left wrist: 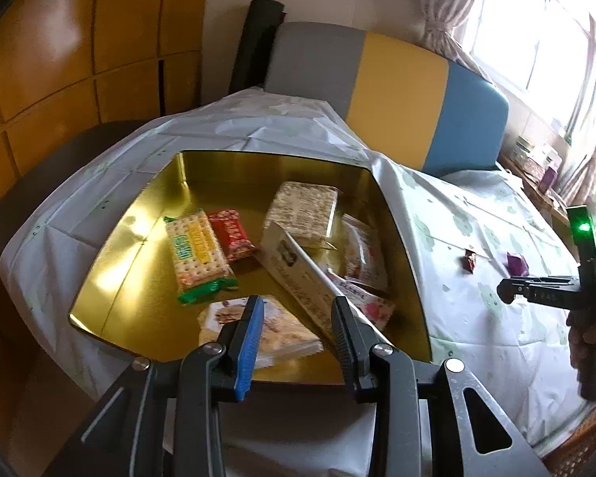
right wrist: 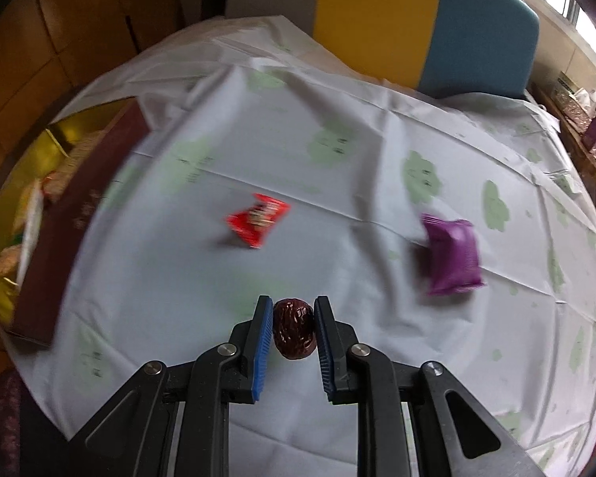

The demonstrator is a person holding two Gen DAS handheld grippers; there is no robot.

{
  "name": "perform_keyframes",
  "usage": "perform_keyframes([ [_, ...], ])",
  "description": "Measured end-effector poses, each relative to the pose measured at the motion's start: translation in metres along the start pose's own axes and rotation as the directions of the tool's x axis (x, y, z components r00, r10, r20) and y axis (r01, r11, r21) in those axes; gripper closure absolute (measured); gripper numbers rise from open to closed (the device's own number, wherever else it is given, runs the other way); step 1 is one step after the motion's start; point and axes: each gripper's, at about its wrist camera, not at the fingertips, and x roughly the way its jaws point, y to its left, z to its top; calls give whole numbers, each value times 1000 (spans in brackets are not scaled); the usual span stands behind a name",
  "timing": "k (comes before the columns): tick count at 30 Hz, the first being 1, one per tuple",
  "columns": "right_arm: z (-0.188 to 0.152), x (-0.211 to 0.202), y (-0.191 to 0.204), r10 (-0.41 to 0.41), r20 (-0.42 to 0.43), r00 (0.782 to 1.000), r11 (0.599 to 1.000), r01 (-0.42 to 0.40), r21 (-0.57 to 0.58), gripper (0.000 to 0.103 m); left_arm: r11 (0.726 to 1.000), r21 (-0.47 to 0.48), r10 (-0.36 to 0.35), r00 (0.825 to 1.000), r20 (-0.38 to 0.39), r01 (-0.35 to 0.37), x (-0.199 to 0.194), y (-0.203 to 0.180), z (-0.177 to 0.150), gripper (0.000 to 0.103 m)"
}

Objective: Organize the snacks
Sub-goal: 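Carry the brown date into the gold tray and open the right gripper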

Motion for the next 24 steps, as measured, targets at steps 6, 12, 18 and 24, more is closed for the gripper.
perform_keyframes([
  [6, 12, -34, 59, 207, 103, 973, 978, -203, -44, 82, 997, -61, 48, 999, 25, -47, -4, 25, 7, 67],
  [12, 29, -55, 136, 446, 107, 889, 891, -430, -144, 82, 990, -105, 100, 995, 29, -96, -5, 48, 8, 67],
  [18, 31, -34, 191, 545, 10, 839, 828, -536, -163, 69, 988, -113, 111, 993, 28, -107, -3, 54, 7, 67],
  [24, 26, -22, 185, 535, -2, 845, 838, -530, -131, 69, 991, -92, 103, 994, 23, -100, 0, 48, 4, 67],
])
